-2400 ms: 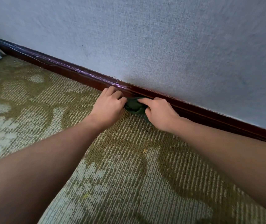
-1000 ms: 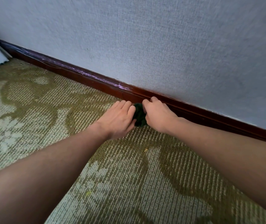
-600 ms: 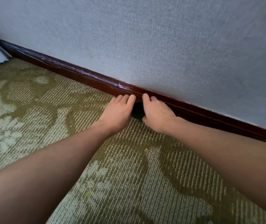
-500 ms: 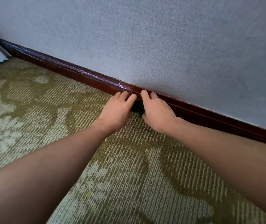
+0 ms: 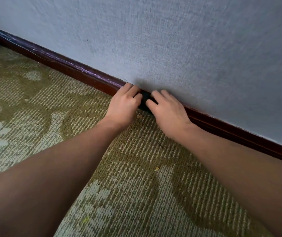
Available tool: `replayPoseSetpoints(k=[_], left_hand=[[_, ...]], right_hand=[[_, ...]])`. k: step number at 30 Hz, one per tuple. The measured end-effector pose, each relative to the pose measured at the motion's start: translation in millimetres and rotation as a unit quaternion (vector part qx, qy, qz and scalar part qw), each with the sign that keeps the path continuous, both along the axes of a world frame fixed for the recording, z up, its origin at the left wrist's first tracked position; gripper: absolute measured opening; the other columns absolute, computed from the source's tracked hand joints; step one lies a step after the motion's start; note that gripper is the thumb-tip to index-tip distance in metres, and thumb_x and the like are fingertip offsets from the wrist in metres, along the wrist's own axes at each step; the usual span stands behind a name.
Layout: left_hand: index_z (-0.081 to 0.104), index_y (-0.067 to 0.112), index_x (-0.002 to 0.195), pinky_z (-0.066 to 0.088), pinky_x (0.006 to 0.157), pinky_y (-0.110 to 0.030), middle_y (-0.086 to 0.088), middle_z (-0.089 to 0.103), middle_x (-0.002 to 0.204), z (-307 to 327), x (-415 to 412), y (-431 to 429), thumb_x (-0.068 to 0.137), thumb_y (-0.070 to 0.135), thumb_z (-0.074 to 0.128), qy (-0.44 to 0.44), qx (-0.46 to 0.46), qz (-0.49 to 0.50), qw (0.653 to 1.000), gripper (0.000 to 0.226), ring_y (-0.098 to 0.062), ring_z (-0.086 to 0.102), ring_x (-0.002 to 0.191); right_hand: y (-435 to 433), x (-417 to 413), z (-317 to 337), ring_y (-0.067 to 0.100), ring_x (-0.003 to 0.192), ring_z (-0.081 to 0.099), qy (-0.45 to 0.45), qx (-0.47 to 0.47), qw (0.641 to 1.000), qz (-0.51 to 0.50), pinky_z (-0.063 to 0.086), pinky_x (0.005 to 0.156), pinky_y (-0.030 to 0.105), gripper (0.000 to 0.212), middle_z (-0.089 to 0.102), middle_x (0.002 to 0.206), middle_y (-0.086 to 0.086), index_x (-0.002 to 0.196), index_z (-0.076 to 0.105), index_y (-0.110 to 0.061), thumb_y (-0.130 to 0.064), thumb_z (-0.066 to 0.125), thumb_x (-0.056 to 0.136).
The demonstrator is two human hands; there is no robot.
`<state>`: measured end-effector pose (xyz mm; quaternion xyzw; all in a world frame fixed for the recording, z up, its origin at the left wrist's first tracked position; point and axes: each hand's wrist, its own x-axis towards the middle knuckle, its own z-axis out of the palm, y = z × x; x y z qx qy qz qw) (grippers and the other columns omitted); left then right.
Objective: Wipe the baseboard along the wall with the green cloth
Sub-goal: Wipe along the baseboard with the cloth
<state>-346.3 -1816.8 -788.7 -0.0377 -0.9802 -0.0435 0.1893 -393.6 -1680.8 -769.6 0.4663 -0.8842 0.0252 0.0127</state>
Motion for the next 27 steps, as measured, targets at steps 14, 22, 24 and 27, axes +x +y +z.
replayPoseSetpoints(k=[14, 22, 24, 27], left_hand=[[0.063, -0.006, 0.065, 0.05, 0.059, -0.037, -0.02, 0.06, 0.07, -18.4, -4.5, -37.2, 0.068, -0.013, 0.053, 0.055, 0.002, -0.006, 0.998, 0.013, -0.034, 0.057, 0.068], [0.062, -0.006, 0.066, 0.048, 0.062, -0.036, -0.022, 0.059, 0.074, -20.0, -3.8, -18.4, 0.066, -0.012, 0.061, 0.077, 0.1, -0.01, 0.992, 0.006, -0.036, 0.058, 0.074], [0.063, -0.007, 0.065, 0.049, 0.062, -0.035, -0.022, 0.06, 0.073, -20.4, -2.3, -18.0, 0.065, -0.013, 0.063, 0.075, 0.111, -0.009, 0.991, 0.006, -0.035, 0.058, 0.073], [0.065, -0.008, 0.067, 0.051, 0.062, -0.036, -0.022, 0.061, 0.072, -19.2, -1.8, -21.9, 0.067, -0.009, 0.059, 0.089, 0.109, -0.023, 0.99, 0.007, -0.036, 0.059, 0.073]], right_hand=[[-25.7, 0.5, -9.7, 0.031, 0.099, 0.055, 0.085, 0.02, 0.996, 0.014, 0.044, 0.084, 0.037, 0.029, 0.06, 0.105, 0.016, 0.106, 0.063, 0.005, 0.002, 0.062, 0.077], [-8.4, -0.6, 9.3, 0.03, 0.114, 0.036, 0.085, 0.135, 0.987, 0.009, 0.026, 0.097, 0.035, 0.043, 0.044, 0.123, 0.014, 0.134, 0.038, 0.002, -0.001, 0.043, 0.091], [-10.2, 3.5, 10.4, 0.03, 0.116, 0.036, 0.083, 0.156, 0.984, 0.0, 0.026, 0.098, 0.034, 0.043, 0.042, 0.125, 0.015, 0.135, 0.036, 0.002, -0.001, 0.041, 0.092], [-15.5, 11.7, 7.2, 0.031, 0.117, 0.036, 0.09, 0.18, 0.979, -0.028, 0.027, 0.099, 0.036, 0.047, 0.039, 0.129, 0.017, 0.137, 0.032, 0.004, -0.001, 0.042, 0.092]])
